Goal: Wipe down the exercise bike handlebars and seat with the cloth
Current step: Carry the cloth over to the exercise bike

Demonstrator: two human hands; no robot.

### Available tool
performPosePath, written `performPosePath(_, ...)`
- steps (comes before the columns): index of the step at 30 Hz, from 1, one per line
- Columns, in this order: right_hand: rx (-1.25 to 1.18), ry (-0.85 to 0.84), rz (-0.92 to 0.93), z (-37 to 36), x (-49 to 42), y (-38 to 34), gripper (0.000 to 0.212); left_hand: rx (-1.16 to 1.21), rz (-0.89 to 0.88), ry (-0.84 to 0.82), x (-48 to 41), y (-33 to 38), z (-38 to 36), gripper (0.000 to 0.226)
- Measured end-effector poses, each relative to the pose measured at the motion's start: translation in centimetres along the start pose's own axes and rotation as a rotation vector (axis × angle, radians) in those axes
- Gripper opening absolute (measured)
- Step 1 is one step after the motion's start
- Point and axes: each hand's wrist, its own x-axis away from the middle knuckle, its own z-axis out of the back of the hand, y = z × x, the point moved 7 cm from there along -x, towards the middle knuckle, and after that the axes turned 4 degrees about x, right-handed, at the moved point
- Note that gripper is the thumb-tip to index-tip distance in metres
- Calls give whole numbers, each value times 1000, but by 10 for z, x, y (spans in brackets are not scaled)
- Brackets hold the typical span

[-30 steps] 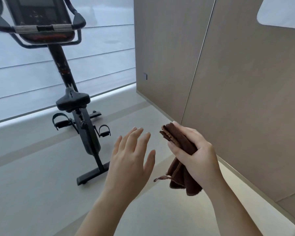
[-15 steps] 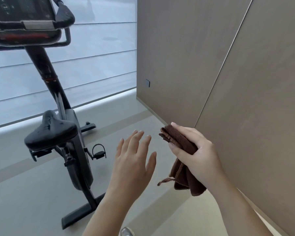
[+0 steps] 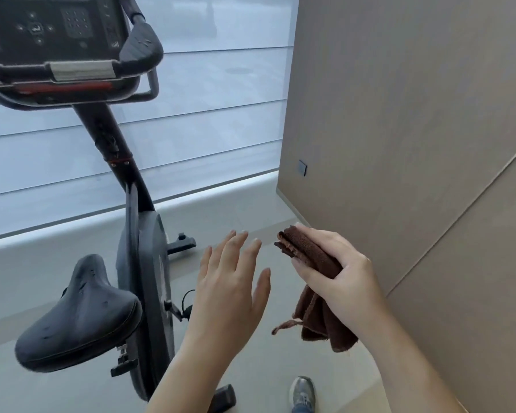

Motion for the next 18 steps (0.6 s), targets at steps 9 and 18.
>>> performPosePath(9, -77, 22, 136, 54, -187, 40, 39, -52, 15, 100, -182, -13, -71, 36)
performPosePath(18, -154, -102, 152, 24, -334, 63, 37, -139, 83, 190, -297, -70, -82, 36)
